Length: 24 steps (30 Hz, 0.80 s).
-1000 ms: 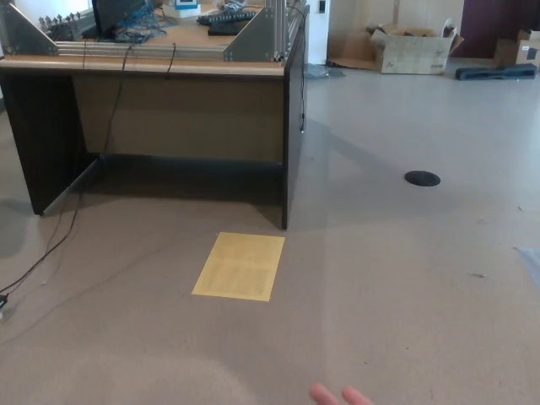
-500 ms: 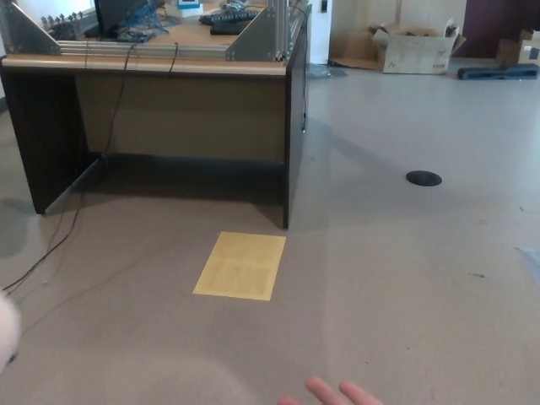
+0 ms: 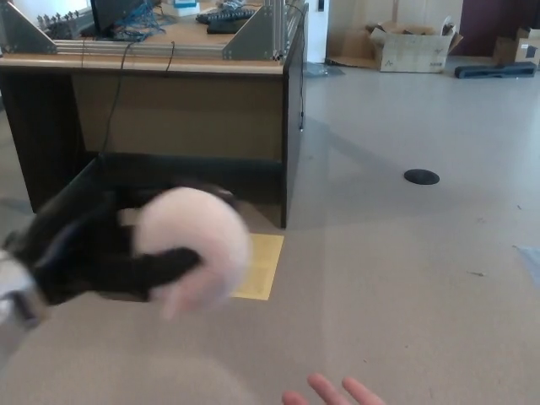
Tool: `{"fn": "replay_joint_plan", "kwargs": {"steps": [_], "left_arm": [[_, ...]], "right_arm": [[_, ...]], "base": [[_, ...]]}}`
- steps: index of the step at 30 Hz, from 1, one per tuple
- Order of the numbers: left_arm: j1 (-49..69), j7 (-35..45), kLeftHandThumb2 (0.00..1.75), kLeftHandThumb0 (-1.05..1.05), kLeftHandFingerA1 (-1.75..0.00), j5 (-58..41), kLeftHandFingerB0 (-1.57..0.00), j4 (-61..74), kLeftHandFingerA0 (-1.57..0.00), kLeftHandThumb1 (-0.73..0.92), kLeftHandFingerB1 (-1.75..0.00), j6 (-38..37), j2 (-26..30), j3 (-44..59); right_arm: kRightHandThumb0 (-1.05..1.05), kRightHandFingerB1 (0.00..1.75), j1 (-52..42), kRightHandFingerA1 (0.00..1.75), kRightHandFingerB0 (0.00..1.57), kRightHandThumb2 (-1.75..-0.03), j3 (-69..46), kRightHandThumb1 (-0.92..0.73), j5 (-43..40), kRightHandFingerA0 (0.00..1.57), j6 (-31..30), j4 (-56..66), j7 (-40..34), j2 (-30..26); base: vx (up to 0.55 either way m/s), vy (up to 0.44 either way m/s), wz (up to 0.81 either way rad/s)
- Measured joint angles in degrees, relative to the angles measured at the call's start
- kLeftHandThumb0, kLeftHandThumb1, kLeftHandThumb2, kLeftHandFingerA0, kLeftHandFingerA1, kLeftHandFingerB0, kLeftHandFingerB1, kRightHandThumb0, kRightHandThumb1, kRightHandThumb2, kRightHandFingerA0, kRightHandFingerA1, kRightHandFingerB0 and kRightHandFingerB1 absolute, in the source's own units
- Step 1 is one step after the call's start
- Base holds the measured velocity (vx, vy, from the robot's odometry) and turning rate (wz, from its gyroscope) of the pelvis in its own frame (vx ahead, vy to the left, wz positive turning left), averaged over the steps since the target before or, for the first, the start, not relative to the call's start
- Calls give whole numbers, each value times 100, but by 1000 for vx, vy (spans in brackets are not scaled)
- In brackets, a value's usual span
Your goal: The robot extends its left hand to pick up an emotional support dumpling from the palm of a person and brings its hand down by its side. Then it extends its arm again to hand the dumpling back to the person.
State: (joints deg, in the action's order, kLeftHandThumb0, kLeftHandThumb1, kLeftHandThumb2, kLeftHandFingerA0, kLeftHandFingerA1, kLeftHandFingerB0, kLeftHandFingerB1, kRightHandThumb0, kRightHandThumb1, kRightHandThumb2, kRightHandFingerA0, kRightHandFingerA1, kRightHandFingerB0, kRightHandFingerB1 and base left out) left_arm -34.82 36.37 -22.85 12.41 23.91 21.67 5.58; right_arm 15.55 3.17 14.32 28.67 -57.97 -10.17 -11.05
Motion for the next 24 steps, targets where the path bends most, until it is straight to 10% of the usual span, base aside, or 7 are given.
{"fn": "replay_joint_plan", "kwargs": {"steps": [8,9,24], "left_arm": [[-326,-55,66,-14,-151,721,-90,704,-81,66,-101,-284,-385,-1767],[-358,-67,70,-21,-149,801,-91,744,-90,61,-106,-313,-418,-1917],[-512,-370,71,-15,-157,2207,-89,700,-82,71,-103,-1052,-817,-3844]], "right_arm": [[-48,51,4,66,71,-61,-2,-71,-2,94,-1,9,13,-2],[-44,42,4,54,60,-62,-2,-72,-2,76,0,9,14,-4],[-52,40,184,43,58,-61,866,-69,702,60,24,230,-311,-424]], "base": [[0,0,0],[0,0,0],[0,0,0]]}}
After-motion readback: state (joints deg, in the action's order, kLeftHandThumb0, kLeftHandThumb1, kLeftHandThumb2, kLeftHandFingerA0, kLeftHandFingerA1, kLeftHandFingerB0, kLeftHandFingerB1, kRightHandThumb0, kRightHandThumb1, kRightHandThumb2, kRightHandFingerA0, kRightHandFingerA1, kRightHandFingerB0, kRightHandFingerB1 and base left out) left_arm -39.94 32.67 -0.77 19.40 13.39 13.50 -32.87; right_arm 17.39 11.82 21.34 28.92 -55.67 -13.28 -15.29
